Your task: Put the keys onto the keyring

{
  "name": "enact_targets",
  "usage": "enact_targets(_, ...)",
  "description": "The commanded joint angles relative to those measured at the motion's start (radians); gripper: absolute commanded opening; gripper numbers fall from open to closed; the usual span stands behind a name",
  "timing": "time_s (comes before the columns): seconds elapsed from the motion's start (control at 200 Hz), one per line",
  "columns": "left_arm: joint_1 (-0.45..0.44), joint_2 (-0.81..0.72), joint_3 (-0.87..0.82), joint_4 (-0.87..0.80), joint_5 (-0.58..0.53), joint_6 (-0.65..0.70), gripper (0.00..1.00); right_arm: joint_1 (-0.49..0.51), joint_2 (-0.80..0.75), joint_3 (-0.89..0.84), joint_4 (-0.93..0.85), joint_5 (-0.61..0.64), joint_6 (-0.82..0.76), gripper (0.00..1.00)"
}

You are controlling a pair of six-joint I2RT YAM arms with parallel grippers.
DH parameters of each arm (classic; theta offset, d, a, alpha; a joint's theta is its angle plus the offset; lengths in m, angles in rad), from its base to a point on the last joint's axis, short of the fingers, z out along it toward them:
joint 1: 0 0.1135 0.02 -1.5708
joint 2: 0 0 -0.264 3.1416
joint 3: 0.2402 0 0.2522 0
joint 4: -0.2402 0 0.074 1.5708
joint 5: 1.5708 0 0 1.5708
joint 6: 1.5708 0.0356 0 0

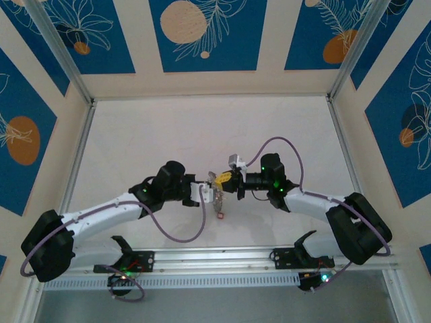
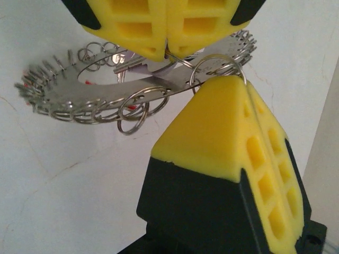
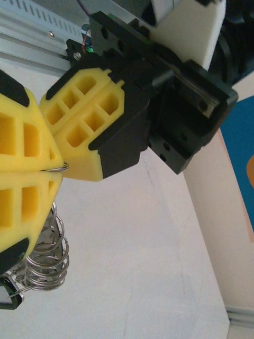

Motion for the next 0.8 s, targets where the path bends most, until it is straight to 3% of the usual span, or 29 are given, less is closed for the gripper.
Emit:
enact_targets(0.0,-0.034,-0.017,-0.027,0.034,-0.008,-0.051,0.0,0.006,0.008,-0.025,0.158,0.136,0.109,0.0)
enact_targets(0.355,-0.055,-0.026,-0.054,0.111,-0.063,-0.146,0.0,0.108,-0.006,-0.046,0.157,0.401,0.147,0.0)
enact_targets(0.505,-0.057,-0.034,-0.061,0.129,-0.106,-0.18,0.0,0.119,0.005,-0.065,0.214,0.432,0.182,0.0)
enact_targets(0.615,-0.045,-0.086,-0.094,0.144,-0.156,-0.199,0.2,0.119,-0.001,-0.07,0.214,0.429,0.173,0.0)
enact_targets(0.795,0.014,-0.214,-0.142,0.115,-0.139,-0.261,0.28,0.112,-0.011,-0.072,0.201,0.405,0.153,0.0)
